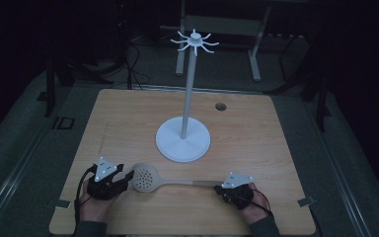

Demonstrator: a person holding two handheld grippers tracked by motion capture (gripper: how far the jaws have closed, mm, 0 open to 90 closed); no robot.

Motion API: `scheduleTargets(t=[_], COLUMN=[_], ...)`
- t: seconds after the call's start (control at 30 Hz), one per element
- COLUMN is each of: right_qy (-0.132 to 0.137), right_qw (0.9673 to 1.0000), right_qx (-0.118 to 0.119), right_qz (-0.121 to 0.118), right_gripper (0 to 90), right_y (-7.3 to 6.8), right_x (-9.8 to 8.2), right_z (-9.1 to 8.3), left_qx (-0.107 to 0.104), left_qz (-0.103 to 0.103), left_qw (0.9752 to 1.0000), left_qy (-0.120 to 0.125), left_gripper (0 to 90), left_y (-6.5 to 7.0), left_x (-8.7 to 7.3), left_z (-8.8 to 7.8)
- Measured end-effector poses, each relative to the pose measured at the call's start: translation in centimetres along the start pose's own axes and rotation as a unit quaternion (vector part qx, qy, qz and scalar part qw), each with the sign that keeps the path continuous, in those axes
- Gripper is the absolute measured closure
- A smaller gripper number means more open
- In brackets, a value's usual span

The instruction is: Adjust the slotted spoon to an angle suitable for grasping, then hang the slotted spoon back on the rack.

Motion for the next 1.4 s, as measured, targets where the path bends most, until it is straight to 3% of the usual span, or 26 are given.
scheduleTargets(t=[0.07,0.1,0.17,0.2,0.3,0.33,0.37,0.43,0.5,0.53,0.57,0.6,0.63,0.77,0.93,1.03,1.13,1.17,1.37,1.4], right_qy=[0.008,0.012,0.026,0.026,0.062,0.062,0.086,0.108,0.125,0.125,0.140,0.140,0.144,0.141,0.139,0.135,0.138,0.139,0.149,0.149], right_qw=[0.9998,0.9996,0.9985,0.9985,0.9942,0.9942,0.9908,0.9859,0.9811,0.9811,0.9760,0.9760,0.9724,0.9700,0.9644,0.9655,0.9636,0.9615,0.9557,0.9557], right_qx=[-0.013,-0.015,-0.018,-0.018,-0.021,-0.021,-0.023,-0.024,-0.027,-0.027,-0.035,-0.035,-0.044,-0.059,-0.074,-0.082,-0.086,-0.093,-0.101,-0.101], right_qz=[0.010,0.022,0.046,0.046,0.085,0.085,0.102,0.126,0.146,0.146,0.164,0.164,0.178,0.189,0.212,0.207,0.212,0.218,0.233,0.233], right_gripper=[89.4,89.3,88.4,88.4,82.4,82.4,81.7,80.6,78.6,78.6,77.0,77.0,75.3,69.6,59.5,56.1,55.3,54.5,50.7,50.7], right_y=[0.7,1.1,1.7,1.7,2.4,2.4,2.8,3.2,3.6,3.6,3.9,3.9,4.3,4.9,5.9,6.3,6.7,6.9,7.4,7.4], right_x=[0.1,0.2,0.3,0.3,0.3,0.3,0.1,-0.3,-0.9,-0.9,-1.6,-1.6,-2.3,-3.1,-4.1,-4.3,-4.6,-4.9,-5.4,-5.4], right_z=[0.3,0.5,0.6,0.6,-0.5,-0.5,-1.4,-2.5,-3.7,-3.7,-4.7,-4.7,-5.6,-6.2,-6.6,-6.8,-7.1,-7.4,-7.9,-7.9], left_qx=[-0.008,-0.008,-0.020,-0.020,-0.036,-0.036,-0.042,-0.049,-0.052,-0.052,-0.057,-0.057,-0.057,-0.058,-0.068,-0.070,-0.071,-0.074,-0.094,-0.094], left_qz=[0.013,0.013,0.033,0.033,0.053,0.053,0.062,0.067,0.069,0.069,0.072,0.072,0.082,0.093,0.102,0.110,0.121,0.122,0.145,0.145], left_qw=[0.9998,0.9998,0.9990,0.9990,0.9973,0.9973,0.9963,0.9955,0.9949,0.9949,0.9943,0.9943,0.9932,0.9924,0.9905,0.9894,0.9880,0.9877,0.9822,0.9822], left_qy=[-0.010,-0.010,-0.024,-0.024,-0.036,-0.036,-0.041,-0.047,-0.052,-0.052,-0.055,-0.055,-0.059,-0.057,-0.062,-0.064,-0.064,-0.064,-0.073,-0.073], left_gripper=[51.5,51.3,51.2,51.2,51.1,51.1,51.0,49.7,49.7,49.7,49.8,49.8,49.8,49.2,49.3,49.2,48.2,48.4,48.8,49.1], left_y=[0.5,0.5,1.4,1.4,2.4,2.4,2.6,2.8,2.9,2.9,3.1,3.1,3.3,3.6,4.2,4.5,4.9,5.1,6.4,6.4], left_x=[0.6,0.6,1.5,1.5,2.7,2.7,3.3,3.7,4.1,4.1,4.4,4.4,4.7,5.0,5.6,5.8,6.1,6.2,7.0,7.0], left_z=[0.4,0.4,0.9,0.9,1.5,1.5,1.8,2.1,2.4,2.4,2.8,2.8,3.0,3.3,3.7,3.9,4.1,4.2,4.8,4.8])
Point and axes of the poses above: each handheld gripper's, and its own axes: z roughly forward along the jaws, x roughly out of its top, y roughly to its right, the point moved 4 cm from there along z, roughly forward along the jaws, and after that the axes turned 10 degrees about -z, right-handed, at the moved point
